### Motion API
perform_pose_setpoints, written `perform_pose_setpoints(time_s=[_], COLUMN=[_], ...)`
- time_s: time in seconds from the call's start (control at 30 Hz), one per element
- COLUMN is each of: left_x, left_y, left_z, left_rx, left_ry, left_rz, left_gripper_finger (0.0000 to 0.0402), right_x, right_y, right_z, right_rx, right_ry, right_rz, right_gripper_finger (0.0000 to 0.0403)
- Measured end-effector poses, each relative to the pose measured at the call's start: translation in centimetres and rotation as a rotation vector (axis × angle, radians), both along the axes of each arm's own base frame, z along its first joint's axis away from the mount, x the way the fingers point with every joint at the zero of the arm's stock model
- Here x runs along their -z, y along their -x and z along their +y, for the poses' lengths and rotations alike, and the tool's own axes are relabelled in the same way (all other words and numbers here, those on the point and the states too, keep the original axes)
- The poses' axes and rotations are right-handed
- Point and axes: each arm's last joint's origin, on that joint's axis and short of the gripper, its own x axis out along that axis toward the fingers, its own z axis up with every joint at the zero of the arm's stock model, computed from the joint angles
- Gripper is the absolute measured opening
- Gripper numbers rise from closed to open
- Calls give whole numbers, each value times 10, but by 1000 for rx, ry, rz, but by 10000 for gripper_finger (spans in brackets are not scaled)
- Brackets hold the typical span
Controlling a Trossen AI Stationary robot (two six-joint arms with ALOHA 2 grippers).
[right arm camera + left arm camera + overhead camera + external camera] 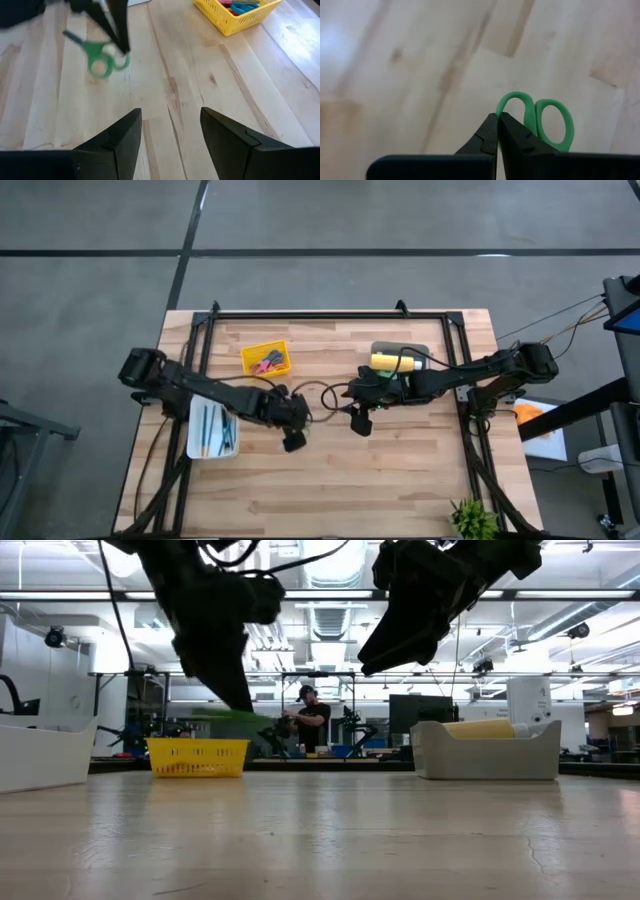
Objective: Pick & Place Paint Supplies
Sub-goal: Put the green scissors into the yellow bin
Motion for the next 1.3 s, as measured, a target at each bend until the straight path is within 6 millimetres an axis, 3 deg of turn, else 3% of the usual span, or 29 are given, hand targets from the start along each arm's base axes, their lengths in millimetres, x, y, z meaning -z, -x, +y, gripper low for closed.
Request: perform_pose_setpoints(time_s=[0.37, 0.67, 0.97, 1.17, 1.3], left_x=[-46, -65, -67, -63, -47], left_y=[38, 64, 79, 78, 75], left_z=[66, 133, 186, 197, 199], left_rx=[-76, -140, -197, -165, -136], left_ry=[-37, -91, -133, -148, -155], left_rz=[94, 163, 144, 123, 141], left_gripper_finger=[5, 5, 5, 5, 5], right_x=[0, 0, 0, 0, 0], right_y=[0, 0, 0, 0, 0], right_z=[0, 0, 0, 0, 0], right_rx=[0, 0, 0, 0, 0], right_ry=[0, 0, 0, 0, 0], right_rz=[-1, -1, -1, -1, 0], right_gripper_finger=[201, 201, 201, 201, 201])
